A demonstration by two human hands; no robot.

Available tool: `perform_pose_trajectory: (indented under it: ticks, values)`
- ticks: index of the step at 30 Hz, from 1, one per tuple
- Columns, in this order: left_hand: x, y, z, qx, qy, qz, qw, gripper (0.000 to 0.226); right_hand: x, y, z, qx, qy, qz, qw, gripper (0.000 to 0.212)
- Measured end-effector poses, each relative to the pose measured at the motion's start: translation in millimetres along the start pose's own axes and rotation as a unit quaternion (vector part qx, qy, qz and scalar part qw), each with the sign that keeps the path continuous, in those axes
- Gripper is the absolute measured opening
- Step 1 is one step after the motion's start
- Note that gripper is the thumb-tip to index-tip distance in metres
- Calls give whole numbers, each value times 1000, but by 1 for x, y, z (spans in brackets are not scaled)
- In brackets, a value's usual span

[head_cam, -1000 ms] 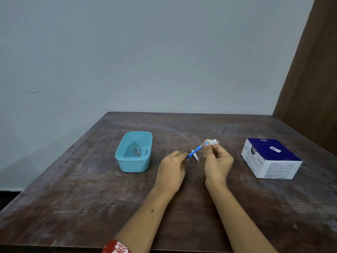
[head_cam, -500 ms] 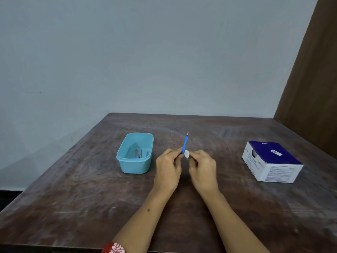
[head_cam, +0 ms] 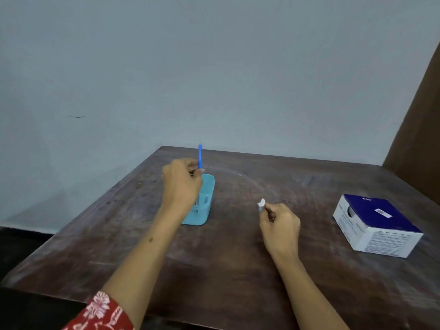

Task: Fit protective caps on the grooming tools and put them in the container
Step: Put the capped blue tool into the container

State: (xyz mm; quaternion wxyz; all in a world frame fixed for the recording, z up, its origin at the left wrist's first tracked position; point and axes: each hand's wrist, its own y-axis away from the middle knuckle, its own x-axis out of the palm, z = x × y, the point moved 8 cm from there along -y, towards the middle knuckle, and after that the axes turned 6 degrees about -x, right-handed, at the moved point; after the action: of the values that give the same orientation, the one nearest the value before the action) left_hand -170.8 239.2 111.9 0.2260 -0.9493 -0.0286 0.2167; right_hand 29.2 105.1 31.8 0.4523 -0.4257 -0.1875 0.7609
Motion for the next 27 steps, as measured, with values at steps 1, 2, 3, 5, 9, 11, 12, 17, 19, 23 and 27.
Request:
perform_pose_trajectory:
  ticks: [1,2,3,5,9,11,12,17,19,23,27]
  values:
    - [0,-9,9,-31,-62,20,997,12,-1,0,-2,6,-7,-7,1000,17]
    - [1,-17,16,-58,-121,43,990,11,-2,1,-3,16,-20,-15,1000,18]
    - [4,-21,23,-80,-173,69,979,11,-2,0,-7,32,-39,-24,998,20]
    - [13,-23,29,-103,-247,121,956,9,-4,0,-21,97,-98,-46,989,19]
    - [29,-20,35,-106,-354,169,914,23,-8,5,-47,216,-210,-100,948,7]
    - [35,-17,39,-109,-373,186,903,20,-7,5,-49,228,-239,-110,937,5]
    - [38,-15,40,-106,-382,197,897,13,-7,6,-49,234,-257,-115,931,6]
    - [40,-13,36,-82,-401,186,893,24,-7,3,-51,236,-315,-127,910,22]
    - [34,-10,16,-27,-393,137,909,12,-6,0,-54,236,-332,-119,905,23]
    - [50,19,-29,127,-338,82,929,21,2,-7,-63,272,-374,-79,883,22]
    - [113,69,-32,198,-244,221,923,26,5,-10,-70,292,-387,-76,871,22]
